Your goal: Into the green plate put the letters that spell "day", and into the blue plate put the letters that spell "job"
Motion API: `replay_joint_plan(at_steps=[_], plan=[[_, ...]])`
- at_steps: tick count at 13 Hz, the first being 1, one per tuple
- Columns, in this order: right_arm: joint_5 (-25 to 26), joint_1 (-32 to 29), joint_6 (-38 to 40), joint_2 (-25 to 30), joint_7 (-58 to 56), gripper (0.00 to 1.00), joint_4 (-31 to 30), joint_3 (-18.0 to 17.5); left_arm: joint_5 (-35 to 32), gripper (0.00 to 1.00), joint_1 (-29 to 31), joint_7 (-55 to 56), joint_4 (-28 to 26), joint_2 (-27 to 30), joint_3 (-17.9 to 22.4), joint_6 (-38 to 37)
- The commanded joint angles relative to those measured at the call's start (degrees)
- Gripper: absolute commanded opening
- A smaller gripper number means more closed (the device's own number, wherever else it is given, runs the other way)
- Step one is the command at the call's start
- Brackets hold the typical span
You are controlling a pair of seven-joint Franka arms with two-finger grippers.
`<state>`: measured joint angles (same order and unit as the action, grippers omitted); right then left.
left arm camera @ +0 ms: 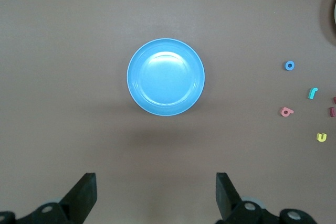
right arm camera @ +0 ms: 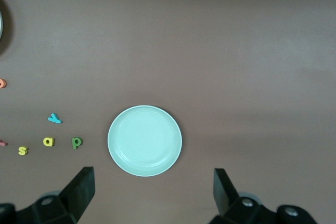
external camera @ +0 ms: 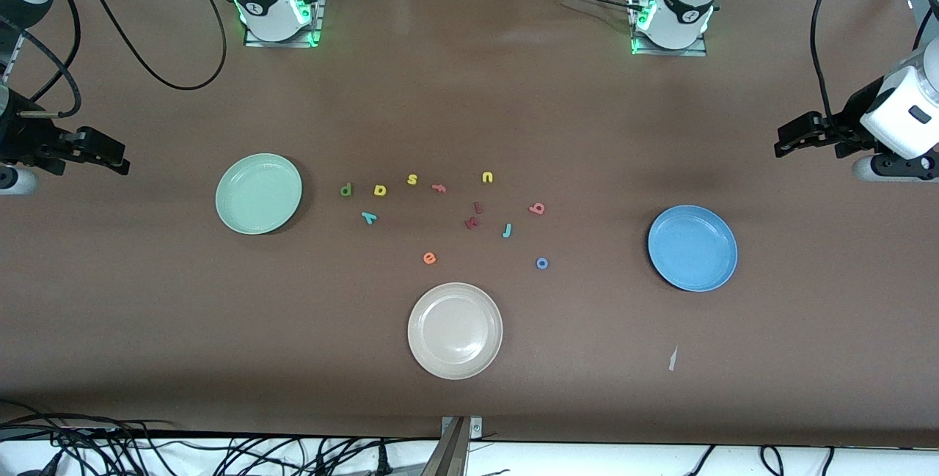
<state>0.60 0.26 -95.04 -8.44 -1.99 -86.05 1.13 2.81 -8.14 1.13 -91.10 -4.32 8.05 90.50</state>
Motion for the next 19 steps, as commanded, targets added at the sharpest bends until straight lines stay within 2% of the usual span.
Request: replay_joint_plan(at_steps=[1,6,11,13,15,18,19], plan=[[0.0,-0.4,1.1,-0.3,0.4,1.0,1.1,-0.2,-1.4,1.0,-0.2,0.2,1.5,-0.7,-0.1,-0.1],[0.0,-0.4,1.1,-0.3,0.4,1.0,1.1,-0.2,-1.3,1.0,-0.4,0.3,1.5,-1.0,-0.1,-0.1],[0.0,-0.4,1.1,-0.3,0.4,1.0,1.1,-0.2,-0.4,1.0,-4.0,0.7,1.6,-5.9,-1.0,-0.1],[0.0,-0.4,1.1,-0.3,0.4,1.0,1.1,-0.2,3.7,1.0,-6.8,0.9,1.8,-10.7,-1.0,0.5],[0.0,-0.4,1.2,-0.3,0.4,1.0,1.1,-0.2,5.2,1.0,-10.3,2.6,4.9,-16.4,-0.9,2.0],[-0.1,-0.5,1.1,-0.3,0.3,1.0,1.1,-0.2,9.5,1.0,-13.2,5.1,5.4,-23.5,-1.0,11.9],[0.1,-0.4,1.1,-0.3,0.4,1.0,1.1,-0.2,9.6,1.0,-15.9,5.5,5.4,-26.8,-0.9,16.7]])
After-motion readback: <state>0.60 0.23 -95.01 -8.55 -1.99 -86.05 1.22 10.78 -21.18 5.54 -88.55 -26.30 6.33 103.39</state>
